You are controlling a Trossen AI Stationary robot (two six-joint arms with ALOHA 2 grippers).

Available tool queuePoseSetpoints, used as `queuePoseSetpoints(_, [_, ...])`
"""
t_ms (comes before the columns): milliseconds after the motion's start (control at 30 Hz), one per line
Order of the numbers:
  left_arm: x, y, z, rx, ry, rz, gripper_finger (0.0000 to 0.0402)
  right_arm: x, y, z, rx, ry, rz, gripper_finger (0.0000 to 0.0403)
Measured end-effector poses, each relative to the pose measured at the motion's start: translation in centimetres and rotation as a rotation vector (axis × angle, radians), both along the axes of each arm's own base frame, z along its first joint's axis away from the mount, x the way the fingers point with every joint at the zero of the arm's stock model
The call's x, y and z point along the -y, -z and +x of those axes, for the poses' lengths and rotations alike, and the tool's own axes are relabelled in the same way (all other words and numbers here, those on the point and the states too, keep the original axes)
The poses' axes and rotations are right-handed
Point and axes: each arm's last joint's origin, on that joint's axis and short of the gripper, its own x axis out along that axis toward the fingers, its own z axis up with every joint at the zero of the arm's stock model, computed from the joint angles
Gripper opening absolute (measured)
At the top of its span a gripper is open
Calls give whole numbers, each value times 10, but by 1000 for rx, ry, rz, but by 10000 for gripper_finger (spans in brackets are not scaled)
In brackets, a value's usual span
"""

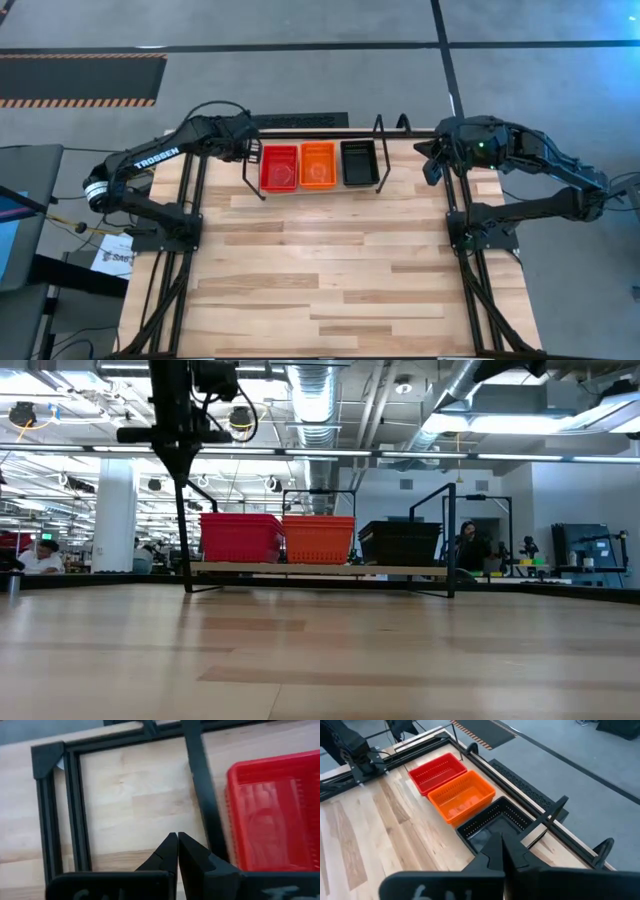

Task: Stack baskets on shelf by color
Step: Adjust the shelf

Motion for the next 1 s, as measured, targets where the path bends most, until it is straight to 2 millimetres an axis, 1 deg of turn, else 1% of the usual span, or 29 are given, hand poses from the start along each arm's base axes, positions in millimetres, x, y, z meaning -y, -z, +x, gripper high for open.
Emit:
queuePoseSetpoints(67, [-1,8,0,-2,-1,-10,0,0,0,0,0,0,0,0])
queuePoseSetpoints(167, [-1,13,-1,0,1,-30,0,0,0,0,0,0,0,0])
queuePoseSetpoints(300, [-3,12,1,26,-2,-16,0,0,0,0,0,0,0,0])
queuePoseSetpoints(600, [-9,7,16,188,29,45,0,0,0,0,1,1,1,0])
queuePoseSetpoints(1000, [-8,5,20,219,46,65,0,0,0,0,1,1,1,0])
